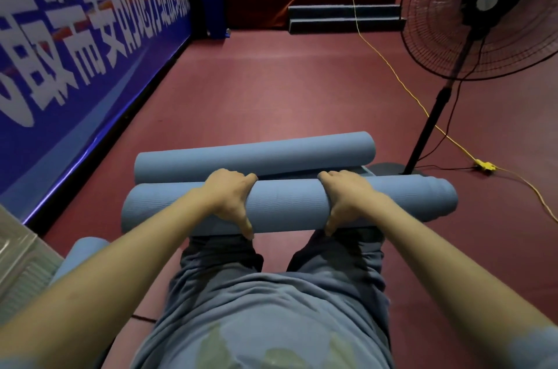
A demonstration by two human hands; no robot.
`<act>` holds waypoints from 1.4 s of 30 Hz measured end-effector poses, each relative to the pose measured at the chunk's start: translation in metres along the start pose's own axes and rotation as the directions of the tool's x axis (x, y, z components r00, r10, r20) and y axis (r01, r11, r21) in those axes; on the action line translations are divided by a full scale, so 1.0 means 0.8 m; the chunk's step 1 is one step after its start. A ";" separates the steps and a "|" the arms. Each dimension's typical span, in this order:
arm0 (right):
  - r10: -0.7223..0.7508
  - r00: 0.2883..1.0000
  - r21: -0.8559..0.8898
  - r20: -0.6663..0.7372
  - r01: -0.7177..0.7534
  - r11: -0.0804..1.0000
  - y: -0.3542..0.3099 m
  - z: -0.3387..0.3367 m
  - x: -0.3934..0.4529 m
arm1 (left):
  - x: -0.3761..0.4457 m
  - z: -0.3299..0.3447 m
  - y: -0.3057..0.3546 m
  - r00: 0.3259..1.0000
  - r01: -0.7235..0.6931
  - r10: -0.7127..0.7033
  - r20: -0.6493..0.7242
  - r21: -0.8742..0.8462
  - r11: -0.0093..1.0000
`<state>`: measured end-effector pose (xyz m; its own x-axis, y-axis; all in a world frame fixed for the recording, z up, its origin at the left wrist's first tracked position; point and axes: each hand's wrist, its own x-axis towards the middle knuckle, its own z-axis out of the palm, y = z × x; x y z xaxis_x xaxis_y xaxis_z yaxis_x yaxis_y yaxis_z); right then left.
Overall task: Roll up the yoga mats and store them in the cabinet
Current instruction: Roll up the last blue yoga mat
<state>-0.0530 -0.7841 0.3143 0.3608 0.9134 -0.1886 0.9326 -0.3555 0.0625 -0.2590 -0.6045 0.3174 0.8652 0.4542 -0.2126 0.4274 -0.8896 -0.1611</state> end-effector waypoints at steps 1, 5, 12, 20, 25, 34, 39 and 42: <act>-0.006 1.000 0.043 0.014 0.006 0.999 0.004 -0.005 -0.003 | -0.003 -0.002 0.001 1.000 0.002 -0.002 0.007 -0.029 1.000; -0.002 0.988 0.168 0.154 -0.025 0.986 0.010 -0.014 -0.016 | -0.011 -0.015 0.010 0.993 -0.004 0.020 0.119 -0.135 0.991; -0.131 0.822 0.260 0.554 -0.022 0.965 0.026 -0.022 -0.053 | -0.021 -0.011 0.032 0.867 0.049 0.195 0.458 -0.467 0.883; -0.098 0.858 0.281 0.504 -0.055 0.958 0.020 -0.020 -0.072 | -0.022 0.000 0.022 0.834 0.073 0.291 0.469 -0.616 0.784; -0.057 0.970 0.144 0.237 0.023 0.989 -0.011 -0.044 -0.060 | -0.022 -0.006 -0.004 0.908 0.039 0.194 0.371 -0.537 0.842; -0.008 0.999 0.129 0.046 0.002 0.992 -0.027 -0.054 -0.057 | -0.020 -0.011 -0.026 0.981 0.076 0.029 0.194 -0.514 0.854; -0.007 0.997 0.154 -0.082 0.019 0.988 -0.026 -0.036 -0.052 | -0.014 -0.001 -0.034 0.999 0.012 0.016 0.040 -0.621 0.784; -0.003 1.000 0.235 0.006 0.001 0.972 -0.028 -0.033 -0.054 | -0.012 0.006 -0.031 0.995 -0.048 -0.022 -0.099 -0.645 0.762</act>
<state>-0.0891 -0.8103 0.3468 0.3583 0.9130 -0.1949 0.9045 -0.3912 -0.1700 -0.2789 -0.5863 0.3186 0.8774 0.4663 -0.1129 0.4541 -0.7311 0.5092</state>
